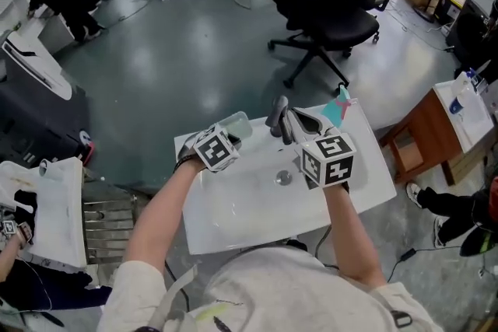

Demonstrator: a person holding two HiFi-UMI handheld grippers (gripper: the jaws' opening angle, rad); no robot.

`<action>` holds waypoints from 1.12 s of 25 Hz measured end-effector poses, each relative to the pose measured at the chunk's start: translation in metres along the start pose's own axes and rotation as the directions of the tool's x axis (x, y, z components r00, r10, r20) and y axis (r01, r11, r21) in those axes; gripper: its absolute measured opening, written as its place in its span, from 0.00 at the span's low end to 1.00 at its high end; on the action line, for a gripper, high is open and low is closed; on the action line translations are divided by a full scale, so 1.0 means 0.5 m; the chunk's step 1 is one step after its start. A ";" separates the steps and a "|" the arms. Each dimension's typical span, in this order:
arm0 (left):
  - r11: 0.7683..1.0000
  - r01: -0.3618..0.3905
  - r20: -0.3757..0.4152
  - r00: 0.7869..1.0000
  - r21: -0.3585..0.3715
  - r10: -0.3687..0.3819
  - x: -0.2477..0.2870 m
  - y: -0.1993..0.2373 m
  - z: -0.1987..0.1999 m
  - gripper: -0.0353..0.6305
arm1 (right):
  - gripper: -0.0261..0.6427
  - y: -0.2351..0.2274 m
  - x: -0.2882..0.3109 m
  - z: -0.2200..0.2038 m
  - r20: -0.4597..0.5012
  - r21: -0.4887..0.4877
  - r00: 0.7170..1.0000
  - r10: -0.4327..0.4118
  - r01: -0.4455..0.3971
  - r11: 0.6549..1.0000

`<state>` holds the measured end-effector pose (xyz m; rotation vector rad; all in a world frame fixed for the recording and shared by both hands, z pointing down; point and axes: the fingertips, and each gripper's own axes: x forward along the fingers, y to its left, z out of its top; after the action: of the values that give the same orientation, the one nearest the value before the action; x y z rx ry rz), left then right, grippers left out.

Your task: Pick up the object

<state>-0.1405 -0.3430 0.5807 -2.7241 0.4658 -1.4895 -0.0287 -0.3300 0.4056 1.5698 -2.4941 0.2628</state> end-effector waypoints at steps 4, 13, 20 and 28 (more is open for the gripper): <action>0.998 -0.049 0.010 0.999 -0.033 0.049 -0.029 0.009 0.007 0.07 | 0.04 0.004 0.004 0.011 0.007 -0.007 0.999 0.032 -0.032 0.999; 0.974 -0.156 0.078 0.982 -0.166 0.171 -0.100 0.035 0.029 0.07 | 0.04 0.020 0.013 0.022 0.008 -0.026 0.995 0.100 -0.099 0.995; 0.927 -0.231 0.162 0.944 -0.297 0.287 -0.173 0.055 0.071 0.07 | 0.04 0.019 0.012 0.038 0.013 -0.043 0.991 0.134 -0.134 0.990; 0.866 -0.309 0.230 0.879 -0.392 0.418 -0.245 0.077 0.102 0.07 | 0.04 0.013 0.010 0.058 0.024 -0.066 0.988 0.155 -0.153 0.986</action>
<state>-0.1702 -0.3551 0.4465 -2.8085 1.2532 -0.9380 -0.0387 -0.3388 0.3785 1.3683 -2.6228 0.1805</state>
